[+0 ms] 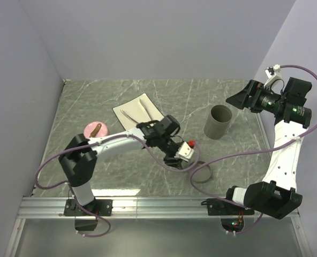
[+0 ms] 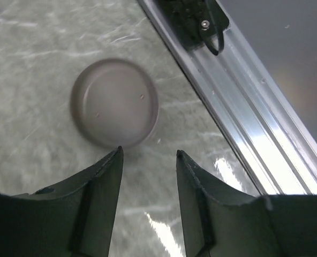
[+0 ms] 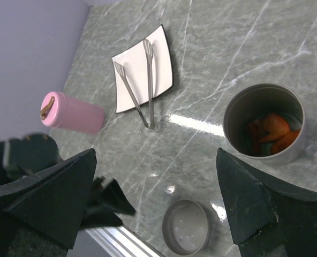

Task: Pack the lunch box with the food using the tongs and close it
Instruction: Pick up the box lid from the center of the board.

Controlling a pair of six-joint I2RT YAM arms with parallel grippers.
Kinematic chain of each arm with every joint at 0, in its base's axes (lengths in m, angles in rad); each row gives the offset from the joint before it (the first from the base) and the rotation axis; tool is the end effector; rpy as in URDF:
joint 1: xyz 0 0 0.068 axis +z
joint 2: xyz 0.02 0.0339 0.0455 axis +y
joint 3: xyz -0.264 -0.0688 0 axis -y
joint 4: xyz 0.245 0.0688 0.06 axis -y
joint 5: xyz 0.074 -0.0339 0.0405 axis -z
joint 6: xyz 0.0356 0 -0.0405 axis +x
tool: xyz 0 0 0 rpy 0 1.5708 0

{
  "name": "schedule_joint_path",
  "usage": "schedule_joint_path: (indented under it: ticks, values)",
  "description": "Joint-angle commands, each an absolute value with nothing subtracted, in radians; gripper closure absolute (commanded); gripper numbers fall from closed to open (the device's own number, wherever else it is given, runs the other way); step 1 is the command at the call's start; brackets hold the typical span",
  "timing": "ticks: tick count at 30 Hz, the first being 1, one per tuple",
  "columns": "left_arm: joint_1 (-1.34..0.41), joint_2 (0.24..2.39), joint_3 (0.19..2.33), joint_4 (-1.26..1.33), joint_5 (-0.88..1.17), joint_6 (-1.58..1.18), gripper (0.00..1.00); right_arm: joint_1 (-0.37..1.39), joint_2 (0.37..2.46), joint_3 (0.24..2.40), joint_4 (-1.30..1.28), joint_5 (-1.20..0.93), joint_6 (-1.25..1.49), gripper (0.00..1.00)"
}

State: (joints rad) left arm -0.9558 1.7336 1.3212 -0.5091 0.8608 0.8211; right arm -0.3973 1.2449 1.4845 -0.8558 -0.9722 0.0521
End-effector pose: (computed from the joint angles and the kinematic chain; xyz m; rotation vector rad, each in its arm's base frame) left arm 0.1915 -0.3178 0.2534 2.0353 1.1899 -1.1200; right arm 0.2290 -0.0642 0.4257 -0.0838 1.9921 0.8303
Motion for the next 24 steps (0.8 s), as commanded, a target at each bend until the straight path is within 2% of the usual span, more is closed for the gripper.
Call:
schedule_joint_path:
  ticks: [1,15,19,24]
  values:
    - [-1.026,1.778,1.367,-0.419,0.839,0.868,0.5,-0.423,1.232,1.509,-0.812,-1.005,0.074,0.0]
    - [-1.126,2.0,1.434,-0.315,0.723,0.746,0.54,-0.463,1.235,1.497,-0.764,-1.078,0.129,0.0]
    - [-1.138,2.037,1.45,-0.328,0.703,0.752,0.62,-0.463,1.236,1.502,-0.762,-1.08,0.129,0.0]
    - [-1.149,2.046,1.439,-0.354,0.712,0.787,0.66,-0.463,1.238,1.505,-0.765,-1.083,0.129,0.0]
